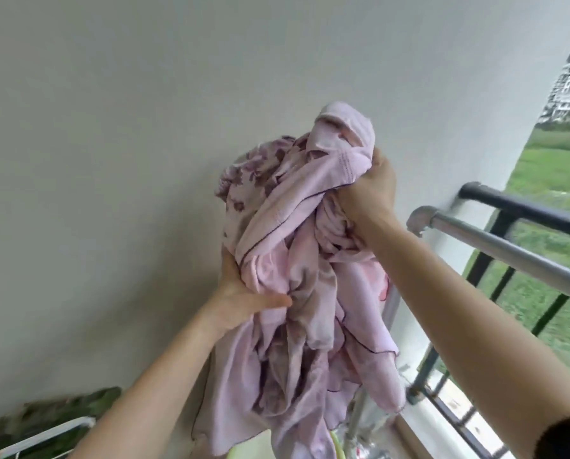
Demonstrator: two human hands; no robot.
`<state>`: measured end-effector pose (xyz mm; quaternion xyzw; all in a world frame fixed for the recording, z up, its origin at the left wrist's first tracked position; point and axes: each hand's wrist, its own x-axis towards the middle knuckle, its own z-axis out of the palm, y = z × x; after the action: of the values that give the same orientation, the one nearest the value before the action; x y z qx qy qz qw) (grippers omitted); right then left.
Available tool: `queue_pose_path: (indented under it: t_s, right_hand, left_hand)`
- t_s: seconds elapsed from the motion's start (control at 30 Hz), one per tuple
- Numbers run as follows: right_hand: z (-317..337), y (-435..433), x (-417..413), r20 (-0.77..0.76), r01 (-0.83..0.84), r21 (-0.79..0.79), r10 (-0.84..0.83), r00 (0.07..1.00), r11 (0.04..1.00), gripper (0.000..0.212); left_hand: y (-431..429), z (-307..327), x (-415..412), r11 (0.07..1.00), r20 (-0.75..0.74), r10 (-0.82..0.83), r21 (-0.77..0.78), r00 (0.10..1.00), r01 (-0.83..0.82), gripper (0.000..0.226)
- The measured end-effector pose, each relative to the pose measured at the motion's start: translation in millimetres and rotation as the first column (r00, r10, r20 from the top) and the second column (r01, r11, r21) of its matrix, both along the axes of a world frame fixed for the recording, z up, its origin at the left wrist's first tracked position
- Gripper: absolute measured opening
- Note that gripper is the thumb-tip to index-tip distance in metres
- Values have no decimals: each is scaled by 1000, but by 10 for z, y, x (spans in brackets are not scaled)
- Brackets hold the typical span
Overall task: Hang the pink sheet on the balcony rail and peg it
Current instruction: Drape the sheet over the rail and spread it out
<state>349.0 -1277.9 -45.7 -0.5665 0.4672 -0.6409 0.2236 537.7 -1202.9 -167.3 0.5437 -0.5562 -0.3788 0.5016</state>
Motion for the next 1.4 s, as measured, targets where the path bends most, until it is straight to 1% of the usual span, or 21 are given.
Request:
queue_pose_path:
  t_s: [0.1,0.2,0.27,0.3,0.4,0.5,0.6,0.67,0.73,0.83,0.93,0.97,1.0,1.03,1.1,1.13,1.2,1.23,1.27,1.33,1.4]
  right_hand:
    - [-151,80,-3,-32,-63,40,65,997,997,27]
    - [-230,45,-222,-341,-84,65,101,935,994,34]
    - [-239,-11,-477,-605,-4,61,41,795,998,48]
    - [-266,-22,-598,-702,33,69,24,712,997,60]
    - [-435,-11,-782,-833,93,190,111,542,977,88]
    - [-642,-61,-782,-809,-47,302,282,515,952,102]
    - [-787,-57,-734,-669,-213,471,504,545,856,118]
    - [-841,-45,-655,-512,-388,506,631,583,770,122]
    - [-837,-14,-572,-345,-549,541,763,546,637,105]
    - [-811,43,-507,-235,-509,721,857,459,470,80]
    - [-837,84,-455,-245,-388,840,903,352,379,59]
    - [-809,109,-408,-278,-341,853,898,342,395,55]
    - [-788,96,-358,-367,-281,841,869,332,463,49]
    - [-732,79,-305,-508,-224,781,802,315,583,48]
    - [-649,-94,-236,-787,-109,530,535,306,841,41]
    - [-588,-217,-233,-852,-57,391,385,356,919,35]
    - [-383,-433,-265,-853,36,194,150,499,980,20]
    - [-244,-509,-274,-827,72,128,66,558,989,18]
    - [-112,-586,-260,-795,86,63,-2,606,994,20]
    - [155,-659,-172,-736,63,-25,-61,674,998,18]
    - [369,-739,-61,-756,-1,-108,-82,650,994,17]
  left_hand:
    - [-42,-425,-335,998,-22,65,25,998,-64,95]
    - [-262,-563,-109,984,117,171,37,978,-176,44]
    - [-383,-437,196,945,280,324,-41,904,-326,24]
    - [-450,-333,360,907,339,420,-110,842,-408,26]
    - [-625,189,643,790,368,608,-367,703,-491,21]
    - [-665,753,587,696,230,657,-552,718,-459,11]
    - [-551,1083,367,644,33,593,-619,805,-449,13]
    - [-501,1178,272,688,-51,491,-590,869,-423,15]
    - [-458,1223,230,781,-141,318,-521,937,-344,21]
    - [-415,1202,231,832,-88,208,-508,974,-224,26]
    - [-389,1117,333,860,153,176,-504,972,-77,17]
    - [-380,1091,384,879,242,141,-476,960,-9,15]
    - [-366,1061,441,899,333,111,-435,936,48,15]
    - [-337,1030,497,920,414,74,-379,907,98,20]
    - [-265,916,658,971,448,-44,-189,893,143,35]
    - [-242,839,773,985,409,-117,-67,905,158,51]
    - [-189,665,933,974,268,-211,140,940,179,94]
    - [-161,592,935,958,193,-230,216,954,188,103]
    - [-146,545,886,939,123,-244,277,962,203,102]
    - [-164,481,686,910,63,-280,336,958,244,80]
    - [-190,522,466,922,145,-278,318,949,222,55]
